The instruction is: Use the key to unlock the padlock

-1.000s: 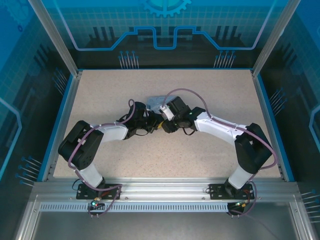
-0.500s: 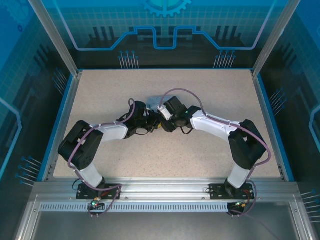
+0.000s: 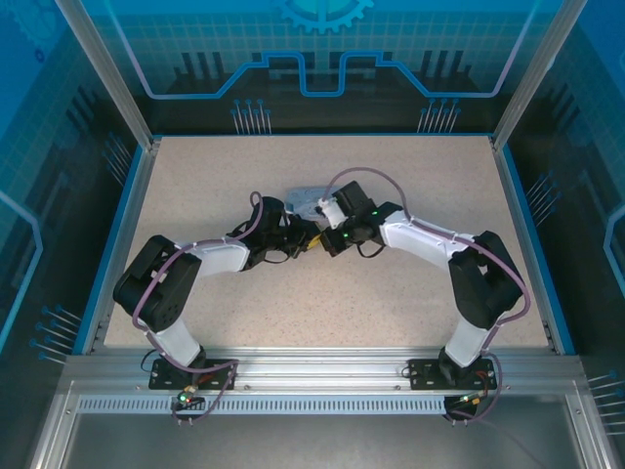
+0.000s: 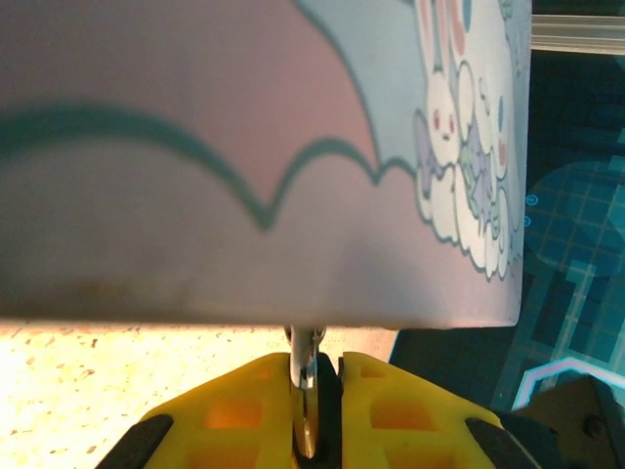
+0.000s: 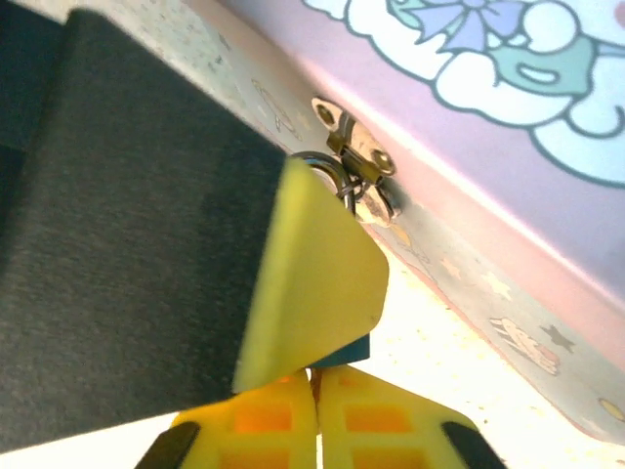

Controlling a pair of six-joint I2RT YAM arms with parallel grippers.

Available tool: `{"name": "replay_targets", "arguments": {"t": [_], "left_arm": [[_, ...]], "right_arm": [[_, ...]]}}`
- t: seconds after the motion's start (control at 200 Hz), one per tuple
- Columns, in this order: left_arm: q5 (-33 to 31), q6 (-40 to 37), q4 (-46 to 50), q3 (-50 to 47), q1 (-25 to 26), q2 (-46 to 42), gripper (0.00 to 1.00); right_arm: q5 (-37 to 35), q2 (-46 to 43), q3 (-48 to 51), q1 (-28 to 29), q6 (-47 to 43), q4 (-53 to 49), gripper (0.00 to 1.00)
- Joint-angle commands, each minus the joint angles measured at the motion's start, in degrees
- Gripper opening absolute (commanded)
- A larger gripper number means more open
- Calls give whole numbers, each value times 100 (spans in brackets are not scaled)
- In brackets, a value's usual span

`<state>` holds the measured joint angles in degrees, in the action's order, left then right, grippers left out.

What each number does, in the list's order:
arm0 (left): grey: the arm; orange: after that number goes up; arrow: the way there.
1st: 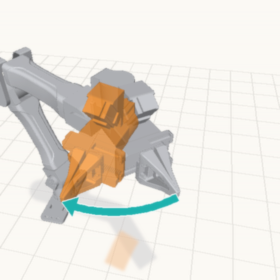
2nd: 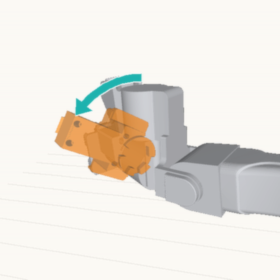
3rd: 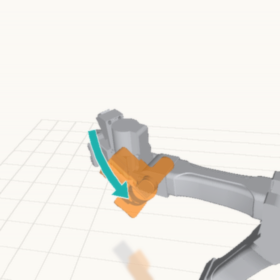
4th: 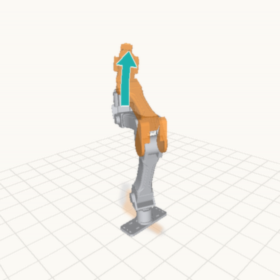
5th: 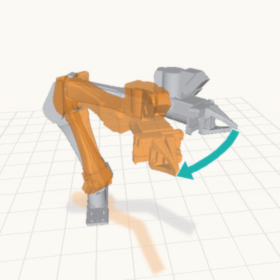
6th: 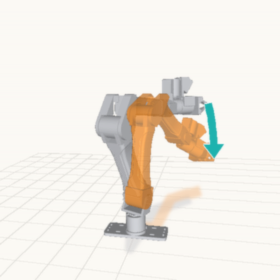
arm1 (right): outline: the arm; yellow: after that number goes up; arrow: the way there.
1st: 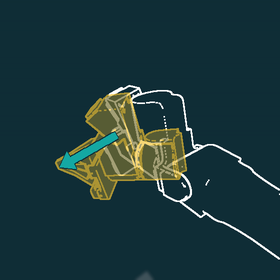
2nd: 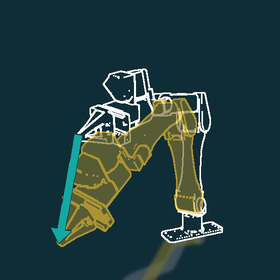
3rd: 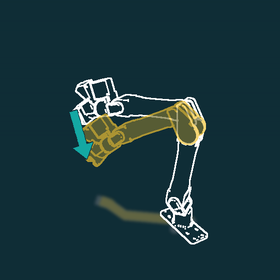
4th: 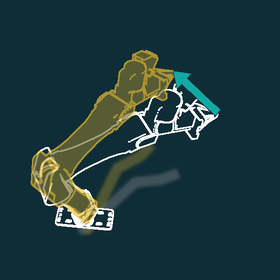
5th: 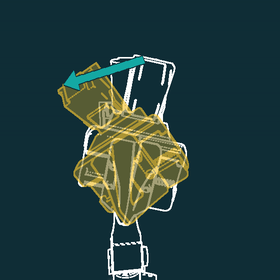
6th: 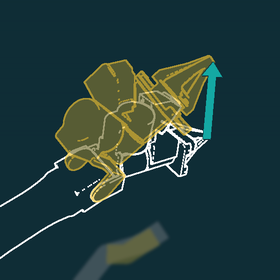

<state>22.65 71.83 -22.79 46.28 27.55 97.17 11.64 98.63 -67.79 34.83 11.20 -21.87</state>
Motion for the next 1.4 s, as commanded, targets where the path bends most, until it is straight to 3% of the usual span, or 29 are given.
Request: {"name": "replay_targets", "arguments": {"t": [0.0, 0.195, 0.27, 0.38, 0.59, 0.805, 1.061, 1.396], "left_arm": [[215, -106, -77, 103, 4, -41, 0], [184, -281, 31, 62, 0, -23, 0], [203, -388, 97, -6, -3, -13, 0], [213, -607, 270, -144, 6, -13, 6], [269, -895, 368, -427, 12, -35, 41], [217, -1213, 802, -475, 7, -432, 61], [-105, -1654, 1713, -410, -140, -1287, 72], [-373, -2246, 2551, 92, -903, -1701, 85]], "right_arm": [[1072, -395, 162, -212, 399, 441, 32], [1184, -906, 815, -556, 744, 764, 56], [1320, -968, 1099, -673, 1025, 1072, 59], [1443, -845, 1290, -667, 1400, 1460, 60], [1328, -508, 1461, -601, 1997, 2080, 60], [1179, -233, 1453, -479, 2290, 2299, 60], [1115, -40, 1363, -256, 2413, 2371, 60], [541, -953, 1869, 151, 2504, 2178, 61]]}}
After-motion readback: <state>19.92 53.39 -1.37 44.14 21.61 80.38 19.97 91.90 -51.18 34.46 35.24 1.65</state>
